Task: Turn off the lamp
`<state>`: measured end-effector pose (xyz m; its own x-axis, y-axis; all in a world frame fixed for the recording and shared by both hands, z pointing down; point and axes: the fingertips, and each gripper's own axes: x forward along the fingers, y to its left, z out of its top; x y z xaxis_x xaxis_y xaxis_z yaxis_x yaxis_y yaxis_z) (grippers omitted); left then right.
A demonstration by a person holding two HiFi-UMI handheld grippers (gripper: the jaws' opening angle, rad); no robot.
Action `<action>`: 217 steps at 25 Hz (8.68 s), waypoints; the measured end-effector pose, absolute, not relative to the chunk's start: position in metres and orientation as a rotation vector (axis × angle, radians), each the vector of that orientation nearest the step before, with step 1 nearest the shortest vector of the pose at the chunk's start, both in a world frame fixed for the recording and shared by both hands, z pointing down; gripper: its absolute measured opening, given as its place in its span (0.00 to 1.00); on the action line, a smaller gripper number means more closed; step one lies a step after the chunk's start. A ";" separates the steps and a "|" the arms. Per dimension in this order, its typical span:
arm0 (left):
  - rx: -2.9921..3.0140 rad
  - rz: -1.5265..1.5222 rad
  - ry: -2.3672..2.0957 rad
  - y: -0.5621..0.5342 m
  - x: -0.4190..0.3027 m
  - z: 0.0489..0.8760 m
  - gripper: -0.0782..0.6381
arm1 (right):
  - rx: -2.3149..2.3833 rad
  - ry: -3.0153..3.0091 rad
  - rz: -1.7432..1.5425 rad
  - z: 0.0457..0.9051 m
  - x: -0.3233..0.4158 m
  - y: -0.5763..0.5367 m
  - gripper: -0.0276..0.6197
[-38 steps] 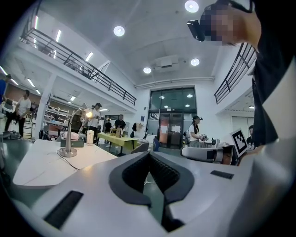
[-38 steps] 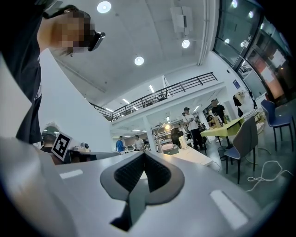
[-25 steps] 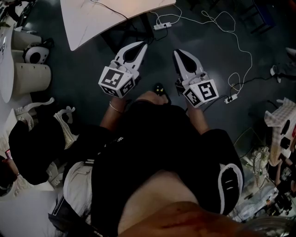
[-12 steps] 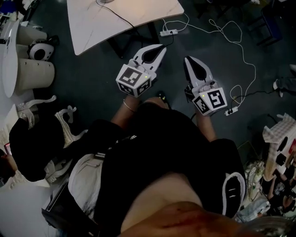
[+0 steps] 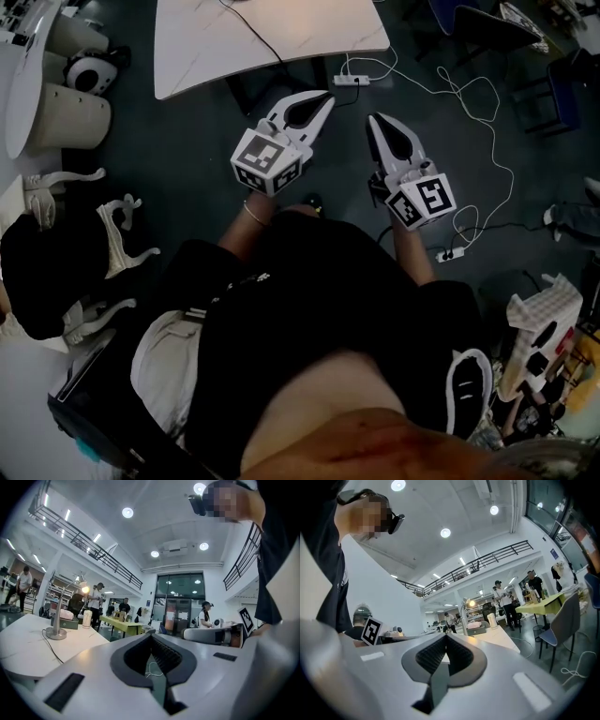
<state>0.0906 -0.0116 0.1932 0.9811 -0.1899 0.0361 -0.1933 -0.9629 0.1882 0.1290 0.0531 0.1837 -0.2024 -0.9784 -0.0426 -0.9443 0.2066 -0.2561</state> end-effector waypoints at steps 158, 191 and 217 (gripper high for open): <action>2.468 0.289 -1.156 -0.132 0.017 0.480 0.12 | -1.362 2.973 -0.501 0.492 0.088 -0.176 0.15; 2.447 0.301 -1.203 -0.131 0.005 0.487 0.12 | -0.900 2.765 -0.850 0.432 0.077 -0.167 0.07; 2.561 0.442 -0.936 -0.146 0.053 0.529 0.21 | -0.660 2.654 -0.972 0.393 0.072 -0.152 0.07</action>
